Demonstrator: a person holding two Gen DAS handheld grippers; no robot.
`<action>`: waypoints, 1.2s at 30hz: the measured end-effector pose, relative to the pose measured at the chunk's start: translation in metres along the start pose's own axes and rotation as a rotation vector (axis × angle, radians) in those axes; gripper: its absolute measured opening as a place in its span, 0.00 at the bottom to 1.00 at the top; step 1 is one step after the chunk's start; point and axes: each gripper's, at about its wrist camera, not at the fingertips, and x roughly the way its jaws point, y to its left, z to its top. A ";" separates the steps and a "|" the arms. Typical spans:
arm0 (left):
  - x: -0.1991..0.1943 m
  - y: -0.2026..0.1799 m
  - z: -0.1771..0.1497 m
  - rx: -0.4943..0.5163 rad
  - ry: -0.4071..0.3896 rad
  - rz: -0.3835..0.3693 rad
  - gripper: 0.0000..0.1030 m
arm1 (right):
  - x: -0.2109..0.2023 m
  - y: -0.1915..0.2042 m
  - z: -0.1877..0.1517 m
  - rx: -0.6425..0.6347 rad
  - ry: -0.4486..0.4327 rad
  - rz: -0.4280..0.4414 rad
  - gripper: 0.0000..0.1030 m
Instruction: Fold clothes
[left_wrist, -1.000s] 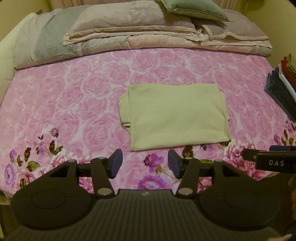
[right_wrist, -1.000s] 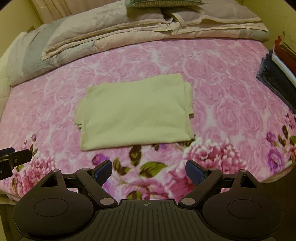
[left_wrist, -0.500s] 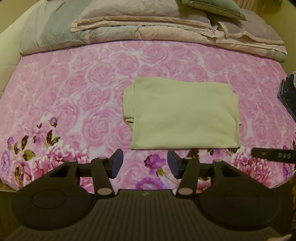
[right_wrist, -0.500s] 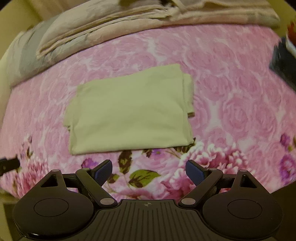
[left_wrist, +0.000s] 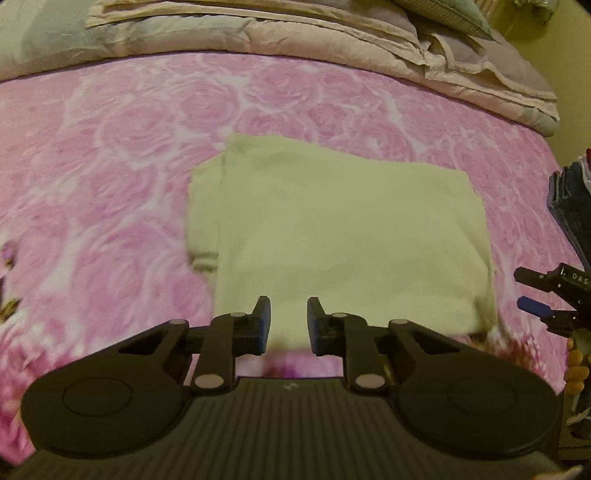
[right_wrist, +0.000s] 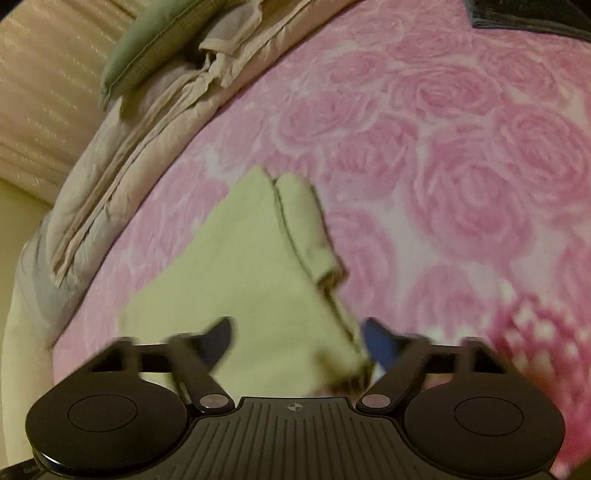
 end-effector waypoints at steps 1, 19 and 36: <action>0.009 0.002 0.003 0.003 -0.009 -0.005 0.16 | 0.007 -0.001 0.003 -0.018 -0.013 -0.001 0.67; 0.092 0.056 0.026 -0.115 -0.015 -0.135 0.12 | 0.071 -0.036 0.026 -0.126 0.031 0.115 0.55; 0.089 0.102 0.035 -0.314 0.024 -0.278 0.11 | 0.091 0.029 0.013 -0.205 0.000 -0.174 0.16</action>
